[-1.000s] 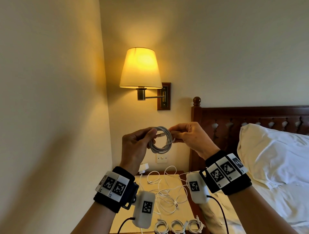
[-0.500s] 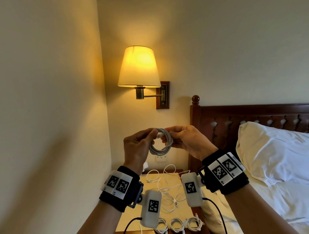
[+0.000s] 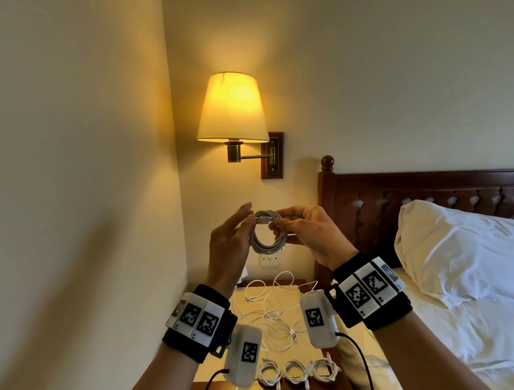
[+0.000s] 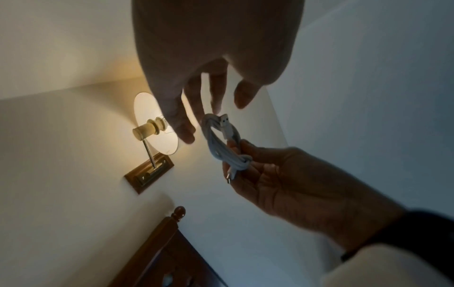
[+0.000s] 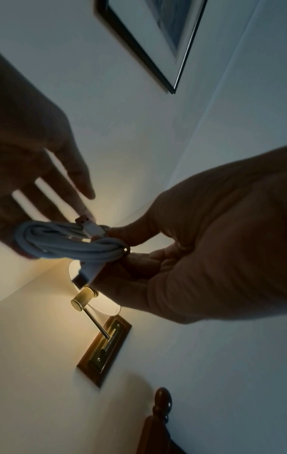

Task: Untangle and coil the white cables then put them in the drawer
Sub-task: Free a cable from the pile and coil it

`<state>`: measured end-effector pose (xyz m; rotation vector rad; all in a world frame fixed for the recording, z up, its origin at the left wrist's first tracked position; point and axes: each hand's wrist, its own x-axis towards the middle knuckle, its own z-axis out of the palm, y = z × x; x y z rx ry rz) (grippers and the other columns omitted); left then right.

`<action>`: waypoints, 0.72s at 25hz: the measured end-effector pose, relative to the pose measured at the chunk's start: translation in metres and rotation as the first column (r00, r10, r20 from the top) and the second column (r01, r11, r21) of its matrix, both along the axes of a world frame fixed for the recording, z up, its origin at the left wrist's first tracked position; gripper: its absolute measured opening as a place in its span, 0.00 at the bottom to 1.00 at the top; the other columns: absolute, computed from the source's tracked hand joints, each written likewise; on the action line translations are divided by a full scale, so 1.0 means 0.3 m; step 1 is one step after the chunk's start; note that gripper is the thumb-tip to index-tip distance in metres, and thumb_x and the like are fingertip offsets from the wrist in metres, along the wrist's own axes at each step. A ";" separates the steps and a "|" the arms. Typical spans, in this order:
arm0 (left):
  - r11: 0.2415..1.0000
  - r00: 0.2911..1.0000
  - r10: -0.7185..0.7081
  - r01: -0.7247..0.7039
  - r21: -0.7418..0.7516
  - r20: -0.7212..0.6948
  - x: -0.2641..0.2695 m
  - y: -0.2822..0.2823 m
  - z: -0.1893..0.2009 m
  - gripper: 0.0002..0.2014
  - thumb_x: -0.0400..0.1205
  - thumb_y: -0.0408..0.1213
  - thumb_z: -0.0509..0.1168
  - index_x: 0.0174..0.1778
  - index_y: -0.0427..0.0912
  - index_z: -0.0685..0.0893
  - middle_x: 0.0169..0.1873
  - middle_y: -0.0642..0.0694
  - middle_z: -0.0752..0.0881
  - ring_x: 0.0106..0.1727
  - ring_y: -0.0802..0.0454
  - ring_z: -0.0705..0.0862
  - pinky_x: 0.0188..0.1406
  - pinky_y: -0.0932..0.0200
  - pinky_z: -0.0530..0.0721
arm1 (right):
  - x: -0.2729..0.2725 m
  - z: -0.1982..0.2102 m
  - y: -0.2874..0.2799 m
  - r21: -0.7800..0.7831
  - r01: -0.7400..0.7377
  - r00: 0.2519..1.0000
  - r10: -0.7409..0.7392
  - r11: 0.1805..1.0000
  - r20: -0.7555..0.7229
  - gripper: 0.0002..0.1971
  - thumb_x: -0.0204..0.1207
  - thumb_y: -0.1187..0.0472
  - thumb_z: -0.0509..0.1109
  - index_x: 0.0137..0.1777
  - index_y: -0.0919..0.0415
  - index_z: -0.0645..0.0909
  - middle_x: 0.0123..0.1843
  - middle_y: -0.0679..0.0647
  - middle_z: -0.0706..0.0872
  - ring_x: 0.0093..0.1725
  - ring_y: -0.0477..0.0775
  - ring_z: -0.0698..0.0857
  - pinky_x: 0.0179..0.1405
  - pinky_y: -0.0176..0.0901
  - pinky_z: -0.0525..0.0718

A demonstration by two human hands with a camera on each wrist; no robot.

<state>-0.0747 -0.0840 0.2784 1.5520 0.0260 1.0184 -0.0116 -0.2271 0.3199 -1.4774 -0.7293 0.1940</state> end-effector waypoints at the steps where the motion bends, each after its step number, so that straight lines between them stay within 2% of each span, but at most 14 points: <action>1: 0.984 0.993 0.100 -0.107 0.141 0.058 -0.005 0.001 -0.001 0.15 0.81 0.38 0.70 0.63 0.48 0.86 0.59 0.57 0.86 0.56 0.61 0.86 0.49 0.67 0.86 | 0.001 -0.004 0.004 0.000 0.010 1.000 -0.010 1.000 0.008 0.05 0.79 0.69 0.70 0.52 0.63 0.84 0.44 0.58 0.91 0.42 0.49 0.90 0.38 0.35 0.87; 2: 0.942 0.975 0.181 -0.210 0.260 0.131 -0.011 0.002 -0.002 0.15 0.78 0.38 0.73 0.61 0.47 0.87 0.56 0.58 0.86 0.53 0.62 0.86 0.44 0.71 0.85 | 0.002 -0.008 0.007 -0.010 0.010 1.000 -0.010 1.000 0.010 0.05 0.79 0.69 0.70 0.52 0.62 0.84 0.43 0.57 0.91 0.42 0.49 0.90 0.39 0.35 0.87; 3: 0.899 0.954 0.223 -0.281 0.335 0.201 -0.010 0.008 -0.003 0.14 0.75 0.37 0.75 0.57 0.45 0.89 0.52 0.56 0.87 0.50 0.62 0.87 0.41 0.71 0.86 | 0.003 -0.011 0.008 -0.022 0.006 1.000 -0.006 1.000 0.011 0.05 0.79 0.69 0.70 0.52 0.62 0.85 0.43 0.57 0.92 0.42 0.49 0.90 0.40 0.36 0.87; 6: 0.826 0.926 0.245 -0.354 0.439 0.286 0.003 0.031 0.001 0.07 0.72 0.33 0.78 0.44 0.40 0.91 0.42 0.51 0.90 0.44 0.59 0.87 0.39 0.61 0.88 | 0.008 -0.021 0.012 -0.054 -0.003 1.000 0.004 0.999 0.022 0.06 0.79 0.68 0.71 0.53 0.62 0.85 0.45 0.57 0.92 0.43 0.49 0.90 0.43 0.39 0.87; 10: 0.650 0.919 0.286 -0.394 0.649 0.272 0.004 0.052 -0.014 0.04 0.78 0.35 0.73 0.45 0.39 0.87 0.41 0.48 0.89 0.40 0.55 0.86 0.35 0.52 0.88 | 0.028 -0.041 0.014 -0.109 0.044 0.994 -0.033 0.993 0.108 0.06 0.78 0.65 0.72 0.53 0.61 0.85 0.44 0.57 0.93 0.42 0.49 0.90 0.41 0.39 0.88; 11: 0.661 0.921 0.290 -0.388 0.642 0.258 -0.004 0.059 -0.019 0.02 0.79 0.34 0.72 0.45 0.40 0.86 0.39 0.48 0.88 0.38 0.56 0.87 0.33 0.51 0.88 | 0.037 -0.052 0.009 -0.138 0.082 0.988 -0.062 0.987 0.142 0.06 0.78 0.65 0.72 0.53 0.62 0.85 0.43 0.56 0.93 0.41 0.49 0.90 0.40 0.40 0.87; 14: 0.831 0.957 0.257 -0.290 0.475 0.134 -0.033 0.083 -0.027 0.03 0.78 0.35 0.72 0.45 0.40 0.86 0.38 0.50 0.88 0.35 0.61 0.88 0.28 0.54 0.89 | 0.048 -0.101 -0.006 -0.164 0.125 0.984 -0.101 0.978 0.145 0.07 0.78 0.66 0.72 0.54 0.64 0.86 0.41 0.55 0.93 0.37 0.47 0.88 0.35 0.35 0.83; 16: 0.892 0.978 0.210 -0.194 0.409 0.007 -0.053 0.075 -0.053 0.12 0.78 0.44 0.72 0.52 0.41 0.86 0.43 0.51 0.89 0.36 0.60 0.88 0.29 0.54 0.90 | 0.030 -0.135 -0.002 -0.146 0.090 0.990 -0.072 0.985 0.123 0.07 0.78 0.67 0.72 0.54 0.64 0.86 0.40 0.54 0.93 0.37 0.46 0.88 0.35 0.33 0.84; 18: 0.905 0.973 0.180 -0.106 0.412 -0.144 -0.070 0.059 -0.091 0.20 0.77 0.54 0.70 0.60 0.46 0.85 0.47 0.54 0.89 0.38 0.59 0.88 0.30 0.54 0.88 | 0.007 -0.163 0.008 -0.098 0.080 0.992 -0.069 0.992 0.110 0.07 0.78 0.67 0.72 0.54 0.64 0.86 0.42 0.56 0.93 0.39 0.49 0.88 0.41 0.39 0.88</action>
